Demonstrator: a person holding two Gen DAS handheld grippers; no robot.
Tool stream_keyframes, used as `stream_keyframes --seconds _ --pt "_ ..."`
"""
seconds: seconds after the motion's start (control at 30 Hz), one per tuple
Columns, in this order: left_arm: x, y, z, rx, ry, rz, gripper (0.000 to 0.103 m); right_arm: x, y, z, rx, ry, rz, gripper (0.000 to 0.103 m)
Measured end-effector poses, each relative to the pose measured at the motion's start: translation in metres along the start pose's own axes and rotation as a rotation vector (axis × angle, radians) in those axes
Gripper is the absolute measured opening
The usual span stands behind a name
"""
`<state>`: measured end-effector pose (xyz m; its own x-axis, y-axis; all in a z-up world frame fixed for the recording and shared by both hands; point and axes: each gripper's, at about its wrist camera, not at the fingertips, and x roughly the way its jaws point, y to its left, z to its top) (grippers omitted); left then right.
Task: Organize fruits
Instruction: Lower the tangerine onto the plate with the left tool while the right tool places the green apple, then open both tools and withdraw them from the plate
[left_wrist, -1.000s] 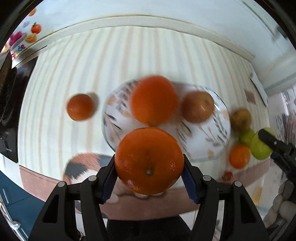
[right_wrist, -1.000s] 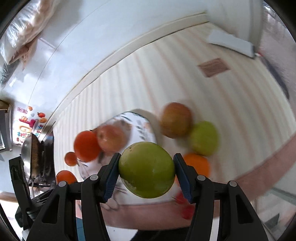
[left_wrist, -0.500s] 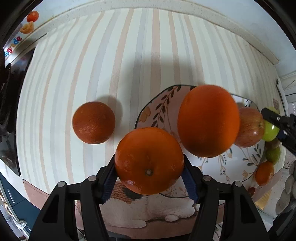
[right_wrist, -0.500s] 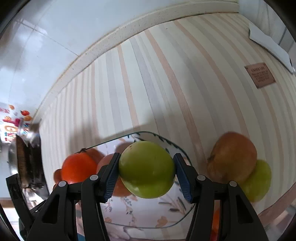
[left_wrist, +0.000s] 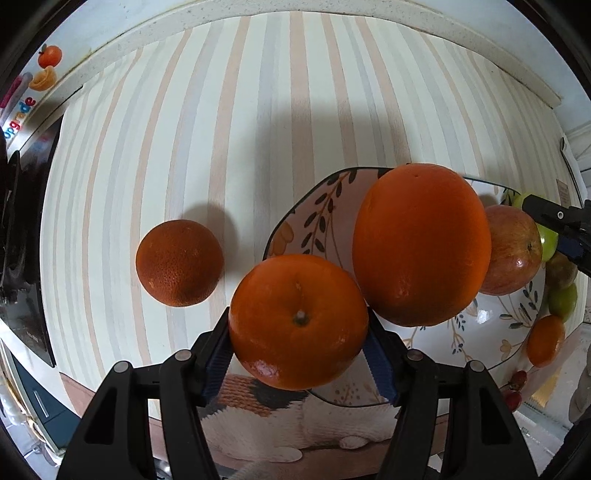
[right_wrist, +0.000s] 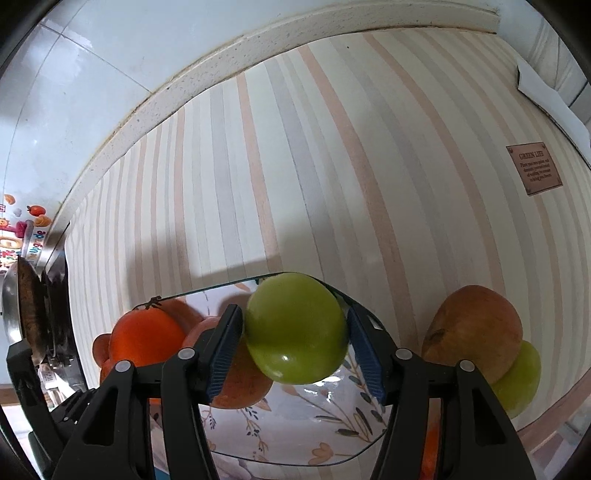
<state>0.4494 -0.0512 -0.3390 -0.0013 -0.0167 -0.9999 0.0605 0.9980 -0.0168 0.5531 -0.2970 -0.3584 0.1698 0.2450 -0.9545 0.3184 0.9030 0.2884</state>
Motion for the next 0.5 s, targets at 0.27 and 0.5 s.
stream_keyframes --seconds 0.27,0.5 --pt "-0.015 0.003 0.02 -0.026 -0.001 -0.042 0.082 -0.015 -0.003 -0.007 0.006 -0.015 -0.005 0.086" --pt "-0.051 0.01 0.023 -0.054 -0.064 -0.064 0.085 -0.04 0.001 -0.027 -0.065 -0.035 -0.053 0.093"
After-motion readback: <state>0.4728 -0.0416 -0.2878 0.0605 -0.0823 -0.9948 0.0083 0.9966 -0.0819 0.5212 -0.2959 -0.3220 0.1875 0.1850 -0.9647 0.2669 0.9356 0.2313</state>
